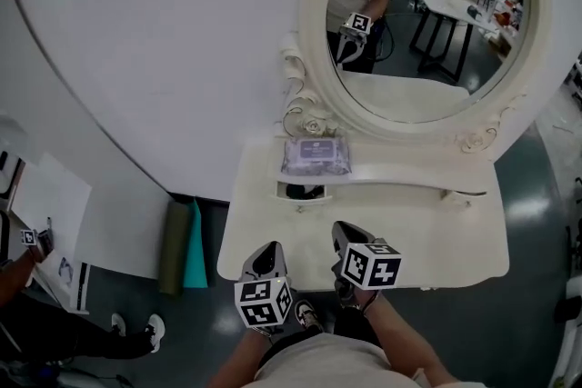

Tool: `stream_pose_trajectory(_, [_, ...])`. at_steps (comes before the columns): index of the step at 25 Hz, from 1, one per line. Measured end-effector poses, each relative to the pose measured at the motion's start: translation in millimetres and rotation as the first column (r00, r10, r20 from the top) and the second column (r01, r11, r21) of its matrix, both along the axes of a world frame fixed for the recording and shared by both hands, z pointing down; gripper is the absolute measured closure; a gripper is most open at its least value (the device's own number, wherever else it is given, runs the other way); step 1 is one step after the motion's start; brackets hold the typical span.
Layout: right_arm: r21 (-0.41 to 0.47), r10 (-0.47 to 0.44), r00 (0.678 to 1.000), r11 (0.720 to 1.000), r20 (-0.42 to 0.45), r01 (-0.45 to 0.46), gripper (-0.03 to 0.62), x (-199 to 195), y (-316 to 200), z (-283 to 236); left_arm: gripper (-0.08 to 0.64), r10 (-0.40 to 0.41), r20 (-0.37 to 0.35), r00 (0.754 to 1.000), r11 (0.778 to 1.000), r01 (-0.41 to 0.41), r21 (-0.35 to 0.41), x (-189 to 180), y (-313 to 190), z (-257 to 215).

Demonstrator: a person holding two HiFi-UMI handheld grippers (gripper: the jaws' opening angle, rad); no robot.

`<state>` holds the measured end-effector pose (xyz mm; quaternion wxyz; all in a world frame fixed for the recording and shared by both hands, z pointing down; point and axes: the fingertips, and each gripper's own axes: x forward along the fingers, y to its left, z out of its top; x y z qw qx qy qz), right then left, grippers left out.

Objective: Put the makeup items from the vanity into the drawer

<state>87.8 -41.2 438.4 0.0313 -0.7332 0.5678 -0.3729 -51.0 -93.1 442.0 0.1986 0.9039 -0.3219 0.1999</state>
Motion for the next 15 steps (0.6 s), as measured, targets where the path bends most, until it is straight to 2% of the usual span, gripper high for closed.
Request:
stream_pose_trajectory(6, [0.008,-0.001,0.998,1.000,-0.056,0.001,0.574,9.8,21.8,-5.0,0.557,-0.007,-0.028,1.000,1.000,0.008,0.004,12.0,10.9,-5.1])
stream_pose_trajectory(9, [0.018,-0.029,0.995,0.999,-0.094,0.031,0.574,15.6,26.8,-10.2,0.557,-0.029,-0.035,0.999,0.999,0.029,0.013,19.4,17.5,-7.5])
stream_pose_trajectory(15, [0.008,-0.087,0.989,0.996,-0.116,0.089,0.574,26.3,55.5,-8.6,0.557,-0.071,-0.016,0.997,0.997,0.071,-0.021,33.2,50.2,-0.6])
